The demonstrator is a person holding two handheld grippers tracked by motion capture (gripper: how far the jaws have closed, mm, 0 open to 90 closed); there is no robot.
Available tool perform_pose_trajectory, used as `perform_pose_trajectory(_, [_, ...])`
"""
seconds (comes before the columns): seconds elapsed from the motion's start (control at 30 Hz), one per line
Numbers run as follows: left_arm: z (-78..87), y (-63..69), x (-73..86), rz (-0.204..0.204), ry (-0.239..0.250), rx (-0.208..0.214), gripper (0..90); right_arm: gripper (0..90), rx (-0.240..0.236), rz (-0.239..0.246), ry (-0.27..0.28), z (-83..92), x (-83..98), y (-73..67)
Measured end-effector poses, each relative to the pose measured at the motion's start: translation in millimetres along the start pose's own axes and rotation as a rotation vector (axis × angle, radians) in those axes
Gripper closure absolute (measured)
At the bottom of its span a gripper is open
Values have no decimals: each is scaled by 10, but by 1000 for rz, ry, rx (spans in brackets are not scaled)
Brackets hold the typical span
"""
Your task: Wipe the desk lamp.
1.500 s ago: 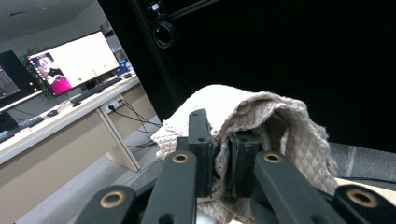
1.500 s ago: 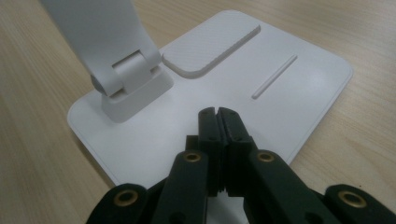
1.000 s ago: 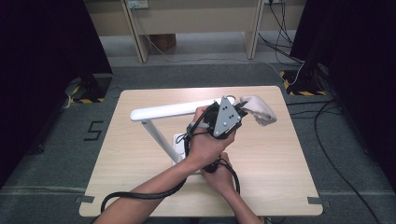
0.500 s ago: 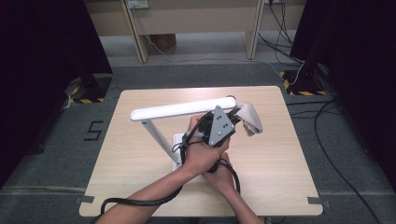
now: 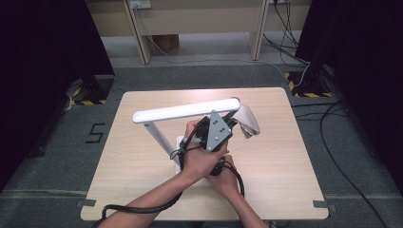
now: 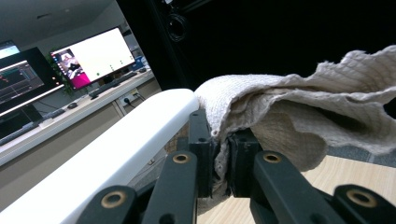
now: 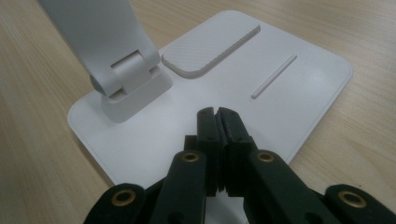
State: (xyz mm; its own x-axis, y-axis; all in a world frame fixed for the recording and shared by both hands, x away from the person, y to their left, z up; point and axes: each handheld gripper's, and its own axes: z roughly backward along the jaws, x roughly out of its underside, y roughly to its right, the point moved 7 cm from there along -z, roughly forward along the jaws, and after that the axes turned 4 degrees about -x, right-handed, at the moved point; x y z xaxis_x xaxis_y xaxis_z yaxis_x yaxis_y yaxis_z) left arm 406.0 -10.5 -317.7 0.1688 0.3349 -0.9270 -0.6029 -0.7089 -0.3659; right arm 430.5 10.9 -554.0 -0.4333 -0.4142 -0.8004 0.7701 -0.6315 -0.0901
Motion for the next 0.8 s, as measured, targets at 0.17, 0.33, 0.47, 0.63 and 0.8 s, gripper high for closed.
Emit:
perform_pose_trajectory(0.17, [24,7,83,2,-27,-18,829,881,0,-10,4,-3,0,-4])
perform_pose_trajectory(0.33, [35,-35,141,27,-40,-39,829,881,0,-4,2,-4,0,-3])
perform_pose_trajectory(0.47, [49,-69,168,34,-40,-56,829,881,1,-4,4,-4,0,-4])
perform_pose_trajectory(0.63, [79,-134,198,63,-44,-78,830,881,2,2,5,-5,-3,0])
perform_pose_trajectory(0.8, [116,-209,215,99,-40,-97,829,880,3,1,10,-10,-5,0])
